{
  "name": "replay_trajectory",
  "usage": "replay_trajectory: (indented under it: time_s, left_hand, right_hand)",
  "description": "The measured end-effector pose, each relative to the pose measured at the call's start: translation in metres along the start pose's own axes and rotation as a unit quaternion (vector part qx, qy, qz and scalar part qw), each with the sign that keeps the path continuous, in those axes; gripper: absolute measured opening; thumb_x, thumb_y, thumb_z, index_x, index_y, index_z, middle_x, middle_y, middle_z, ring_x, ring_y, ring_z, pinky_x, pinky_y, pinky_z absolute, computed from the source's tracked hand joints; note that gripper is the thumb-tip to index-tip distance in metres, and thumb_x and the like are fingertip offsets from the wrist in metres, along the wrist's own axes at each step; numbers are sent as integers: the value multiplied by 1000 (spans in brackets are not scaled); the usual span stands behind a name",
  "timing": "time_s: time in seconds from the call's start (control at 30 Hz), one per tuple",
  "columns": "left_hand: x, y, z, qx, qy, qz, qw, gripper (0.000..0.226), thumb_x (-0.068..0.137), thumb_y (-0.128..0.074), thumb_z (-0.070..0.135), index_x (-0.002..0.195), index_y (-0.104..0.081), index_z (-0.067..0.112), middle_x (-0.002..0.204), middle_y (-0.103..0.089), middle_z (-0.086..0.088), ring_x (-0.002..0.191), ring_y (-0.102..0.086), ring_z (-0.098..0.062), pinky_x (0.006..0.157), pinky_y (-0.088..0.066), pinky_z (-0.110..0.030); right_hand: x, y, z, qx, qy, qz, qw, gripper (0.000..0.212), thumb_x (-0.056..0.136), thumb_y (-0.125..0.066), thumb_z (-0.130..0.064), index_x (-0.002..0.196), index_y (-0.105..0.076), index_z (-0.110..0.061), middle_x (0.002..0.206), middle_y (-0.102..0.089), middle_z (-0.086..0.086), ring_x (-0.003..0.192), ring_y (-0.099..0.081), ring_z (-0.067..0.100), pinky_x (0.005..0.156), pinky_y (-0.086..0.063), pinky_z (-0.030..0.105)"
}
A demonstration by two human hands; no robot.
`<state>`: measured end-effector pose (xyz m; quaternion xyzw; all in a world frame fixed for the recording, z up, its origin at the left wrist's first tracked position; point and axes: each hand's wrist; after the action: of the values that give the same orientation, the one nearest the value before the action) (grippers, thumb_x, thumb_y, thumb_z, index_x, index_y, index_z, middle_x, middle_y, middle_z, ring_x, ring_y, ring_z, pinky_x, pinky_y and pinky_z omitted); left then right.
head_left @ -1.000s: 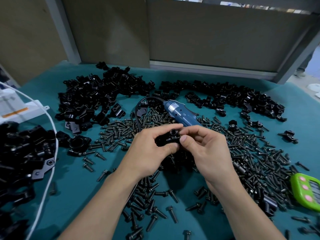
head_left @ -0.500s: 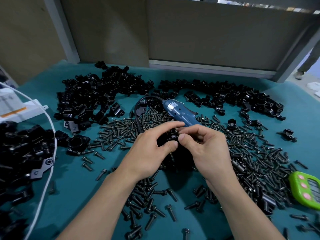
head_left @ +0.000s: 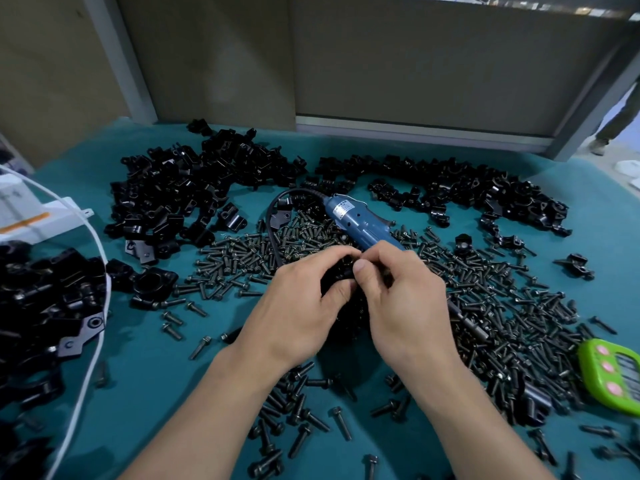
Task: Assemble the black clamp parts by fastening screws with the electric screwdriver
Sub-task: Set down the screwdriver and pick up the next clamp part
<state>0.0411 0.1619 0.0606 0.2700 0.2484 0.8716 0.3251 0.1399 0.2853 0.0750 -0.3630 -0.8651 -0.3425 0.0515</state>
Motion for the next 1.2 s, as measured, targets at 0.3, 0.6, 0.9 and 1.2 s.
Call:
replay_trajectory:
  time_s: [0.3, 0.6, 0.9, 1.2]
  left_hand:
    - [-2, -2, 4, 4, 9, -17, 1000, 30, 94, -56, 37, 122, -57, 50, 99, -66, 30, 91, -61, 8, 71, -43, -7]
    - [-1, -1, 7, -22, 8, 33, 999, 23, 83, -61, 45, 105, -65, 52, 80, -68, 22, 68, -65, -4, 52, -45, -15]
    - [-1, 2, 7, -37, 20, 37, 998, 38, 78, -66, 40, 114, -69, 52, 92, -72, 31, 82, -70, 7, 63, -50, -7]
    - [2, 1, 1, -54, 25, 28, 998, 43, 88, -77, 18, 111, -69, 54, 95, -73, 28, 87, -70, 6, 68, -56, -15]
  right_hand:
    - [7, 0, 3, -103, 23, -53, 993, 44, 104, -37, -44, 65, -44, -25, 60, -49, -6, 70, -45, 14, 69, -31, 34]
    - [7, 11, 12, 2, 30, -124, 992, 17, 101, -61, -22, 90, -58, -34, 69, -61, -2, 61, -49, 15, 58, -41, 30]
    - [4, 6, 6, 29, 41, -76, 996, 18, 100, -64, -20, 88, -65, -33, 75, -68, -15, 68, -62, 11, 56, -47, 22]
    - [2, 2, 5, 40, 8, -57, 998, 14, 96, -69, -22, 87, -68, -33, 75, -70, -18, 70, -64, 5, 60, -43, 11]
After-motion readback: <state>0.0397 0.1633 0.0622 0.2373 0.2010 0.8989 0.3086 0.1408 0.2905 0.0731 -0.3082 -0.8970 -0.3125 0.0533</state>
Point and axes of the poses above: each hand's wrist, its own x-axis towards the middle knuckle, its own y-axis out of the back of the hand, z = x × y
